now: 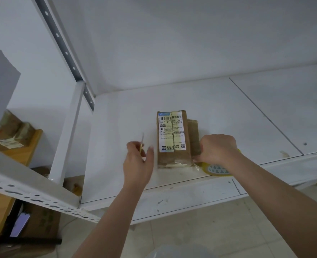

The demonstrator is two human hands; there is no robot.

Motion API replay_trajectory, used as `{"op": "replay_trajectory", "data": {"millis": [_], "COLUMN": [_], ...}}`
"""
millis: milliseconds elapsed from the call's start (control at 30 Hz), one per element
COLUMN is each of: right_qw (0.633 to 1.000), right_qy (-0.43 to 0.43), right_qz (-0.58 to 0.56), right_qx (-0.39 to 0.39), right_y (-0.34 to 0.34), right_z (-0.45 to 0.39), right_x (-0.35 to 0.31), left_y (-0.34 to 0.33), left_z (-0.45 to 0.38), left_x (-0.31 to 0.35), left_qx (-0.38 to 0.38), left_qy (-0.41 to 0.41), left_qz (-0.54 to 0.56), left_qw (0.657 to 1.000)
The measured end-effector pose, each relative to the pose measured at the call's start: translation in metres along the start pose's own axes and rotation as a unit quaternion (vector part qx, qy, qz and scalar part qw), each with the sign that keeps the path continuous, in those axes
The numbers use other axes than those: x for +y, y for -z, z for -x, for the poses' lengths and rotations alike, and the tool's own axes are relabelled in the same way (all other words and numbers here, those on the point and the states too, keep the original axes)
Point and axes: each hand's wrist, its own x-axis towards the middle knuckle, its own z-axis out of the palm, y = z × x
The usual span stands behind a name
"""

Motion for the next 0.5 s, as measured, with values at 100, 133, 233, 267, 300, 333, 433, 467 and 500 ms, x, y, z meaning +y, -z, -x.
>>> {"op": "replay_trajectory", "data": {"millis": [100,133,233,267,300,333,433,467,500], "right_qw": [1.000,1.000,0.999,0.999,0.997,0.994,0.953,0.941,0.937], "right_qy": [0.001,0.000,-0.002,0.001,0.008,0.016,0.044,0.054,0.060], "right_qz": [0.000,-0.003,-0.035,-0.052,-0.072,-0.105,-0.275,-0.305,-0.312], "right_qx": [-0.004,-0.006,-0.001,0.000,-0.007,-0.026,-0.122,-0.139,-0.144], "right_y": [0.001,0.001,0.000,-0.001,0.000,0.001,0.006,0.006,0.006], "right_z": [-0.001,-0.001,-0.001,-0.001,-0.001,0.000,0.003,0.005,0.005], "right_x": [0.000,0.001,0.005,0.009,0.013,0.021,0.048,0.055,0.059], "left_y": [-0.010,-0.017,-0.036,-0.041,-0.044,-0.047,-0.053,-0.054,-0.055], "left_z": [-0.009,-0.012,-0.019,-0.022,-0.024,-0.026,-0.026,-0.026,-0.025], "left_x": [0.039,0.049,0.060,0.059,0.055,0.052,0.044,0.042,0.041], "left_qx": [-0.177,-0.249,-0.393,-0.408,-0.412,-0.409,-0.385,-0.378,-0.373], "left_qy": [-0.105,-0.111,-0.076,-0.062,-0.052,-0.051,-0.092,-0.110,-0.124], "left_qz": [0.084,0.108,0.122,0.113,0.106,0.101,0.066,0.052,0.042], "left_qw": [0.975,0.956,0.908,0.904,0.904,0.906,0.916,0.918,0.919]}}
